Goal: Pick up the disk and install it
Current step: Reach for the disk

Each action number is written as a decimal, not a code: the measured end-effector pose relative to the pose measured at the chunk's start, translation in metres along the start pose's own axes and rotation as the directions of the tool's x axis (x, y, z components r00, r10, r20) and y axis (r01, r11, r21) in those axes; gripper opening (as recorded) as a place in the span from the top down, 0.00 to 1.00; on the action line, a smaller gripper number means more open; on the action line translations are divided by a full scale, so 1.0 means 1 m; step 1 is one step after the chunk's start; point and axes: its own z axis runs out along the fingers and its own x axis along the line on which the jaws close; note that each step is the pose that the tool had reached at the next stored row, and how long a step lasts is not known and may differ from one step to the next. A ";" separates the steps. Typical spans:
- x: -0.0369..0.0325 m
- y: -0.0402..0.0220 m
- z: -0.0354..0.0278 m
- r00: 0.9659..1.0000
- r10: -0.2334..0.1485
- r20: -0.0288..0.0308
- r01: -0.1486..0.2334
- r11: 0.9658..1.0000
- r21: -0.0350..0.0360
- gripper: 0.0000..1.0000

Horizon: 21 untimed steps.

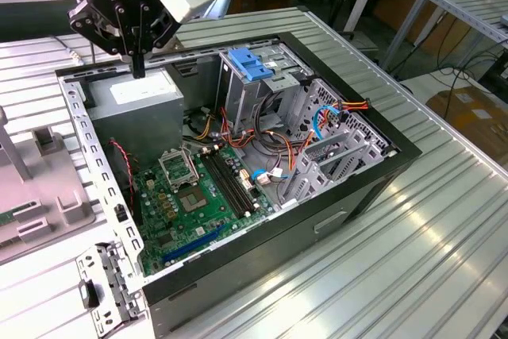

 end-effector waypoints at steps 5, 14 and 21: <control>0.0025 -0.0002 -0.0001 1.000 0.000 0.000 0.000 1.000 0.000 0.89; 0.0080 -0.0007 -0.0002 1.000 0.000 0.000 0.000 1.000 0.000 0.89; 0.0142 -0.0011 -0.0004 1.000 0.000 0.000 0.000 1.000 0.000 0.89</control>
